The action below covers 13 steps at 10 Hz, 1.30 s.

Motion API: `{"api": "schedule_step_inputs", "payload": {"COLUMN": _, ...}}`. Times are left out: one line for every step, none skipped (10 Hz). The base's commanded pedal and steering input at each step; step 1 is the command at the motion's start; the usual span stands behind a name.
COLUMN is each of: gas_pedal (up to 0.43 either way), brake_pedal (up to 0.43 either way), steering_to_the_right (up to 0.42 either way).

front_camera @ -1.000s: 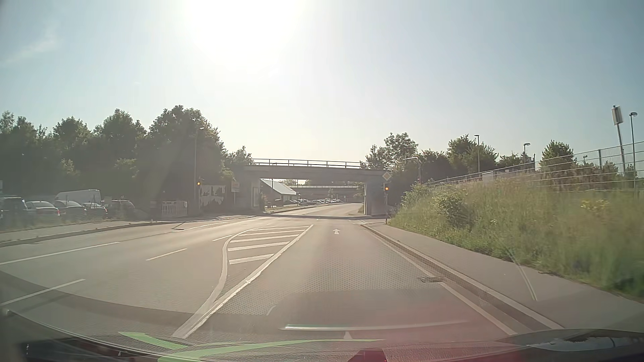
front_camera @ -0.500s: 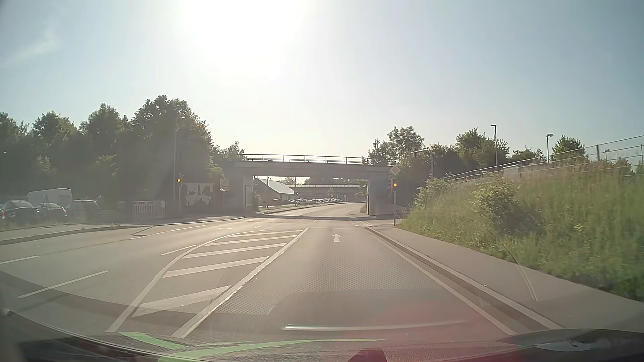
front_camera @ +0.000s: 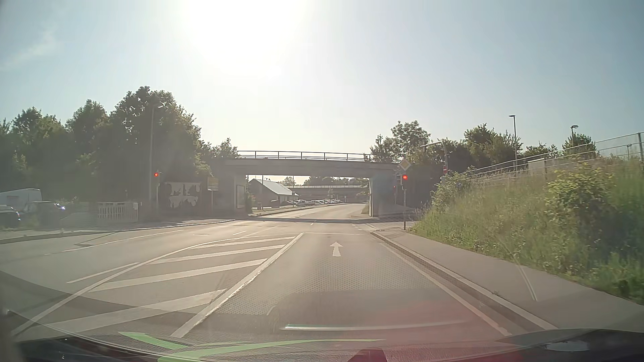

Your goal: Follow the waypoints while adhering to traffic rules and regulations

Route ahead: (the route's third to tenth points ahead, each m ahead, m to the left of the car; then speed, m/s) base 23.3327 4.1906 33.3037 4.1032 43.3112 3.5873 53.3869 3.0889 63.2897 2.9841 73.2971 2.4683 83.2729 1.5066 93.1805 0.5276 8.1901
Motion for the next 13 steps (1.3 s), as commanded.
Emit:
{"api": "schedule_step_inputs", "payload": {"gas_pedal": 0.000, "brake_pedal": 0.280, "steering_to_the_right": 0.002}}
{"api": "schedule_step_inputs", "payload": {"gas_pedal": 0.000, "brake_pedal": 0.274, "steering_to_the_right": 0.002}}
{"api": "schedule_step_inputs", "payload": {"gas_pedal": 0.000, "brake_pedal": 0.280, "steering_to_the_right": 0.002}}
{"api": "schedule_step_inputs", "payload": {"gas_pedal": 0.000, "brake_pedal": 0.280, "steering_to_the_right": 0.002}}
{"api": "schedule_step_inputs", "payload": {"gas_pedal": 0.000, "brake_pedal": 0.280, "steering_to_the_right": 0.002}}
{"api": "schedule_step_inputs", "payload": {"gas_pedal": 0.000, "brake_pedal": 0.287, "steering_to_the_right": 0.002}}
{"api": "schedule_step_inputs", "payload": {"gas_pedal": 0.000, "brake_pedal": 0.287, "steering_to_the_right": 0.002}}
{"api": "schedule_step_inputs", "payload": {"gas_pedal": 0.000, "brake_pedal": 0.287, "steering_to_the_right": 0.002}}
{"api": "schedule_step_inputs", "payload": {"gas_pedal": 0.000, "brake_pedal": 0.287, "steering_to_the_right": 0.002}}
{"api": "schedule_step_inputs", "payload": {"gas_pedal": 0.000, "brake_pedal": 0.287, "steering_to_the_right": 0.002}}
{"api": "schedule_step_inputs", "payload": {"gas_pedal": 0.000, "brake_pedal": 0.287, "steering_to_the_right": 0.002}}
{"api": "schedule_step_inputs", "payload": {"gas_pedal": 0.000, "brake_pedal": 0.287, "steering_to_the_right": 0.002}}
{"api": "schedule_step_inputs", "payload": {"gas_pedal": 0.000, "brake_pedal": 0.287, "steering_to_the_right": 0.002}}
